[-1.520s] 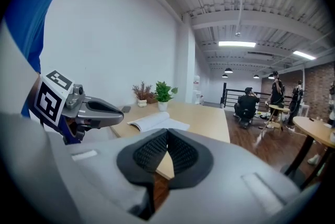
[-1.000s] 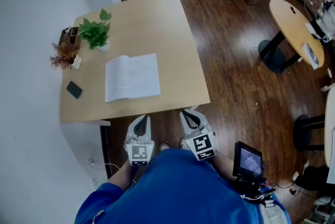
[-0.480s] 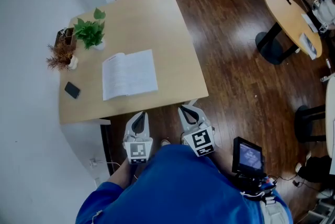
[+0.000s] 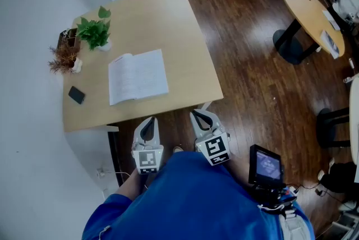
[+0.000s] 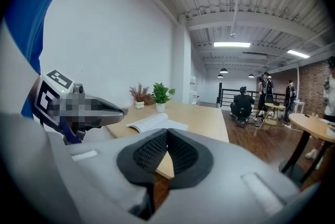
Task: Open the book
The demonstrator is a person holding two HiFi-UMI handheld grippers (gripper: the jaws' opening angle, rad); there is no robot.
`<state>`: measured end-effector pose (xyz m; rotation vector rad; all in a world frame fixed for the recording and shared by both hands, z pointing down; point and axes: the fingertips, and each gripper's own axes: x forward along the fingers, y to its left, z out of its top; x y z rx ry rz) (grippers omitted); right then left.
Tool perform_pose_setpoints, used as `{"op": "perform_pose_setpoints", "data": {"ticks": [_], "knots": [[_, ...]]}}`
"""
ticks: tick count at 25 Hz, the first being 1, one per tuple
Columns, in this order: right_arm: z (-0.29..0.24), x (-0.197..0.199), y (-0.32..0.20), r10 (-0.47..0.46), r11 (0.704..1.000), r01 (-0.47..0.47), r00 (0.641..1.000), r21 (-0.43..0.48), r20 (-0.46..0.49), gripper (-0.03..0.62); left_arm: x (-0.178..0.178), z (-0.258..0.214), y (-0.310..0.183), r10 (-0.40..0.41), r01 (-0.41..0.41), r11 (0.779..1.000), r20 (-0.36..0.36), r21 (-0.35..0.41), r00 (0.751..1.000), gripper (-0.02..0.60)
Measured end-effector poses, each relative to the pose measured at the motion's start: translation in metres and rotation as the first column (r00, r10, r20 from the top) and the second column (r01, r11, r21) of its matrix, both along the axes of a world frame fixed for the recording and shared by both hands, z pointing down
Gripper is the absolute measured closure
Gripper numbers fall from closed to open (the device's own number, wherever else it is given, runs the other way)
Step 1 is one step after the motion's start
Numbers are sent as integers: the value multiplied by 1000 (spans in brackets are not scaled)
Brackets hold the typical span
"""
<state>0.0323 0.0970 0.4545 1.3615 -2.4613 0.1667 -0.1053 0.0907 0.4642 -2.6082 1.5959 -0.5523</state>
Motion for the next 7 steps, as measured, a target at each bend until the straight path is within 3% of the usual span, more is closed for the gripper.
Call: {"op": "perform_pose_setpoints", "data": {"ticks": [7], "knots": [[1,-1,0,0,1000,0,1000,9,-1,591,-4,4,-2,-6,6,1000,1,14,1000,574]]}}
